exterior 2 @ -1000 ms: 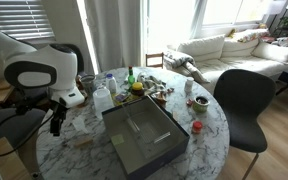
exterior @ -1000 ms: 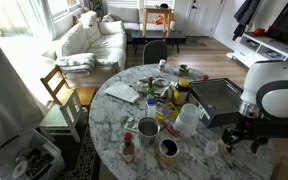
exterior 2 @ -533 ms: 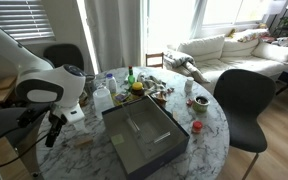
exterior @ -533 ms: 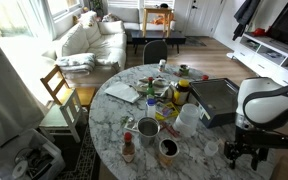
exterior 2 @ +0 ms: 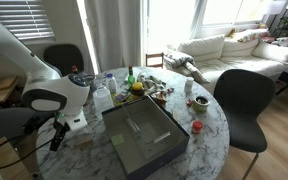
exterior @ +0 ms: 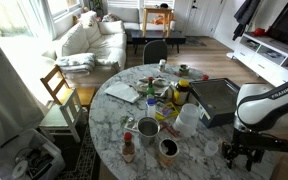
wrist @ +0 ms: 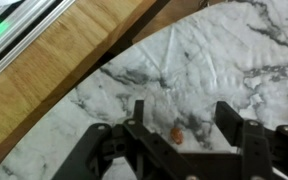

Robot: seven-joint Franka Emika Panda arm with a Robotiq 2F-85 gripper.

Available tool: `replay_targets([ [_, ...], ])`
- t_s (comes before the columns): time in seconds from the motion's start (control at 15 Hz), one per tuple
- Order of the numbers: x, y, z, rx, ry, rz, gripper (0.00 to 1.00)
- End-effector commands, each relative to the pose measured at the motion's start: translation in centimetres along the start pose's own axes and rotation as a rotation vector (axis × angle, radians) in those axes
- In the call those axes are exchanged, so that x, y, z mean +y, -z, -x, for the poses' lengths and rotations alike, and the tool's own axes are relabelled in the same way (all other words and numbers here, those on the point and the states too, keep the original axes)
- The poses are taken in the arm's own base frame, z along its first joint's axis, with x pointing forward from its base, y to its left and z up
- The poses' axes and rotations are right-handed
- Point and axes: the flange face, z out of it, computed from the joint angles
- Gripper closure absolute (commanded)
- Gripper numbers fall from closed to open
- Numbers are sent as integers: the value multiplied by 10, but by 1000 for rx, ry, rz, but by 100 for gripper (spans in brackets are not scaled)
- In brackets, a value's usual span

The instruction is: Put the small objects inside the measuring cup then put them in the can

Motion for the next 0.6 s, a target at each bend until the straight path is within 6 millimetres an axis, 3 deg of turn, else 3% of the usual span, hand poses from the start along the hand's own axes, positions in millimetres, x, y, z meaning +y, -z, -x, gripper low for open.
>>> replay_targets([
  [0.0, 6, -3, -12, 36, -34, -44, 42],
  [0.13, 7, -4, -16, 48, -44, -54, 68],
  [0.53, 13, -3, -22, 82, -73, -80, 84],
])
